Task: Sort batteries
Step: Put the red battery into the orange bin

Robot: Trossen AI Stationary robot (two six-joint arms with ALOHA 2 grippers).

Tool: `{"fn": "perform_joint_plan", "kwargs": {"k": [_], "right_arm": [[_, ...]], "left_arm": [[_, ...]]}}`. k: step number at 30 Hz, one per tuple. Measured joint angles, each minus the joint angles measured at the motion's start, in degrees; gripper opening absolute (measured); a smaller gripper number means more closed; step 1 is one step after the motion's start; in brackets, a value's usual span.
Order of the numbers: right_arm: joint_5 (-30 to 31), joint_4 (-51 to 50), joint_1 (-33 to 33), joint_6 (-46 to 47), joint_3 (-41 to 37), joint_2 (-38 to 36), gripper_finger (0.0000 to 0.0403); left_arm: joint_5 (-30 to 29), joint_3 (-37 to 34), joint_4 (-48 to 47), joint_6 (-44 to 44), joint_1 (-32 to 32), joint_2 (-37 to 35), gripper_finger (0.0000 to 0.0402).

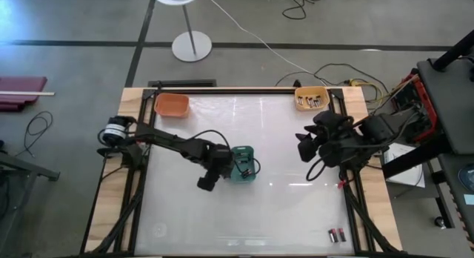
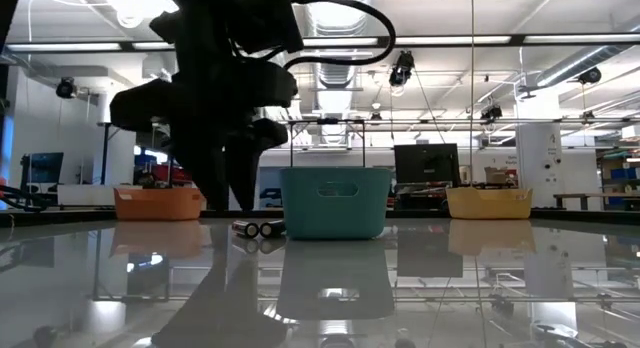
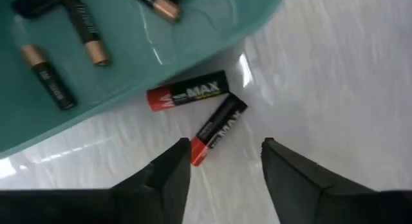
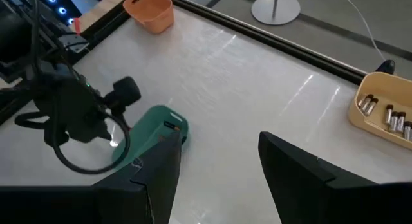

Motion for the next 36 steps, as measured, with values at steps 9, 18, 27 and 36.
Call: {"fn": "perform_joint_plan", "kwargs": {"k": [9,18,27,36], "right_arm": [[-0.20,0.02,0.00,-0.63,0.00,-0.24,0.0201],[-3.64,0.38,0.02,0.02,0.02,0.27,0.0201],[-2.11,3.71,-2.04,-9.07,0.04,0.29,0.0201],[-7.54,16.86,-8.55,-29.06,0.02,1.29,0.0201]], "left_arm": [[-2.49,-1.05,3.73,4.68,0.41,2.68,0.0131],[-0.25,-0.92,2.94,1.26,0.35,5.39,0.0106],[3.33,-2.98,-0.35,-8.04,-0.71,3.25,0.0024],[2.36,-12.78,-8.80,-11.41,-0.82,-13.77,0.0022]]}}
